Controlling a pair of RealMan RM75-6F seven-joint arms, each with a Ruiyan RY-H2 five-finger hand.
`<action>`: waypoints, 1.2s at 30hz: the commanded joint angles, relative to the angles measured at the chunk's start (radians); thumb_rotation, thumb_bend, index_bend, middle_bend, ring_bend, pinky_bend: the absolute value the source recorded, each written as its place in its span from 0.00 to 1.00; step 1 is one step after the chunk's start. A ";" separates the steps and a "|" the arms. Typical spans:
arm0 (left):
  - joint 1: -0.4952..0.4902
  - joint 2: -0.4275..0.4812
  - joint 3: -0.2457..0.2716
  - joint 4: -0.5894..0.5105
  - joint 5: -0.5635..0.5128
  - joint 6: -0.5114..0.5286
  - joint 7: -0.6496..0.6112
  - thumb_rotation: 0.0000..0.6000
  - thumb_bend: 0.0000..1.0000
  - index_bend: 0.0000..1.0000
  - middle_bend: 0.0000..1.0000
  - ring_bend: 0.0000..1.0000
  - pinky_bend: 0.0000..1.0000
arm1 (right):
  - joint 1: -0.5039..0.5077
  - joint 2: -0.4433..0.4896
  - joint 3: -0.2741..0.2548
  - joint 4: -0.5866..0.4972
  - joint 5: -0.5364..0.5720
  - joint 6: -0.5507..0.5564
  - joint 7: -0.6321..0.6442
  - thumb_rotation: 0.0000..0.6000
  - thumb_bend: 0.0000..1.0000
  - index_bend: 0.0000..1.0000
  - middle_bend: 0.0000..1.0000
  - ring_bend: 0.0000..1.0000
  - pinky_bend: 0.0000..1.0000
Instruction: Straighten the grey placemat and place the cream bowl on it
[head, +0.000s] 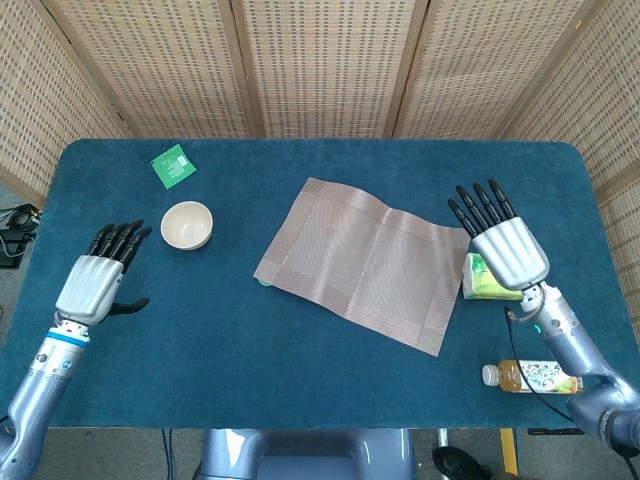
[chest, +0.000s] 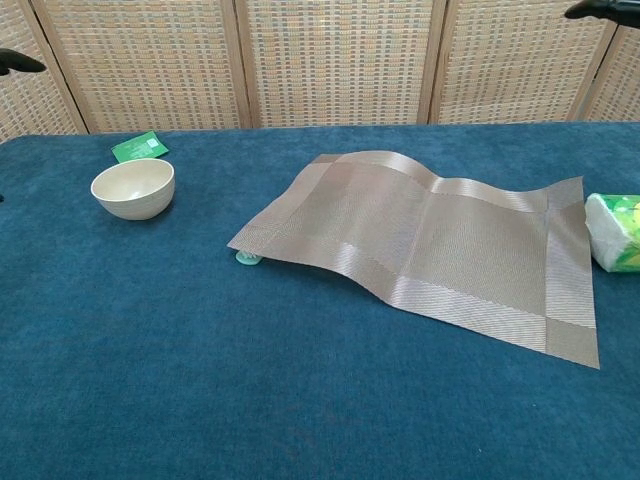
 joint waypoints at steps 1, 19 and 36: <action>-0.078 -0.072 0.003 0.103 0.070 -0.070 -0.077 1.00 0.00 0.00 0.00 0.00 0.00 | -0.129 0.049 -0.022 -0.178 0.082 0.065 0.080 1.00 0.00 0.00 0.00 0.00 0.00; -0.335 -0.413 0.007 0.571 0.138 -0.306 -0.152 1.00 0.27 0.16 0.00 0.00 0.00 | -0.261 -0.077 -0.079 -0.211 0.078 0.141 0.204 1.00 0.00 0.00 0.00 0.00 0.00; -0.411 -0.633 0.057 0.914 0.175 -0.283 -0.339 1.00 0.31 0.23 0.00 0.00 0.00 | -0.273 -0.089 -0.063 -0.178 0.043 0.141 0.234 1.00 0.00 0.02 0.00 0.00 0.00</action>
